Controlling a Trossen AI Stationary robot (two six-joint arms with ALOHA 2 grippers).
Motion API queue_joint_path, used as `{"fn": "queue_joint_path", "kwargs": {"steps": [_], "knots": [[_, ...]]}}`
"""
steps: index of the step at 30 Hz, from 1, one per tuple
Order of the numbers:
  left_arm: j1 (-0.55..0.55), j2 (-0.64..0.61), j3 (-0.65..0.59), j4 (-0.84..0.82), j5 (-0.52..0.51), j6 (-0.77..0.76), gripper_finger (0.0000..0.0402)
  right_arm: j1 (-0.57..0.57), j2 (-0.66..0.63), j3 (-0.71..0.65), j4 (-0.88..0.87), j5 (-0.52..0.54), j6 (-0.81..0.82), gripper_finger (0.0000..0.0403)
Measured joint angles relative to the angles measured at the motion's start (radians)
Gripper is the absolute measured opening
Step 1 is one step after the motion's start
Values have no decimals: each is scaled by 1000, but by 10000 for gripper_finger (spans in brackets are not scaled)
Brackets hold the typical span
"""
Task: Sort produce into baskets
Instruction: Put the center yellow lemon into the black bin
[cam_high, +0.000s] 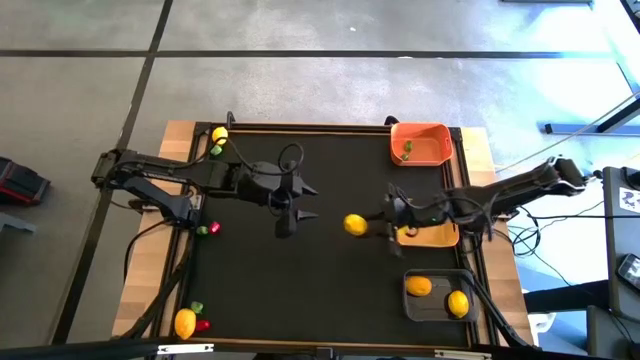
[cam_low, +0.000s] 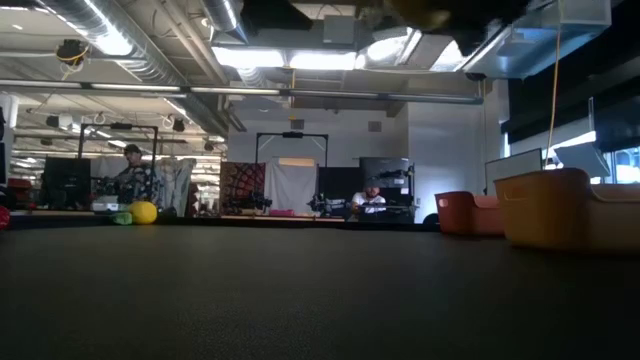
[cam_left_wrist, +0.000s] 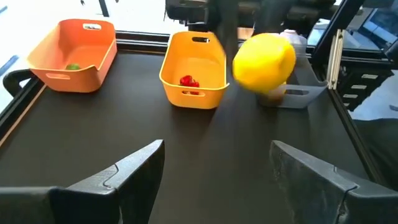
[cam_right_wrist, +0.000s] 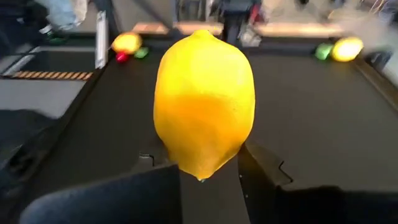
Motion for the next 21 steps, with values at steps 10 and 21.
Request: {"fn": "queue_joint_path", "kwargs": {"steps": [10,21], "knots": [[0,0,0,2,1,4,283,210,-148,0,-368,-13,370,76],[0,0,0,3,3,5,283,506,-148,0,-453,-64,870,76]]}}
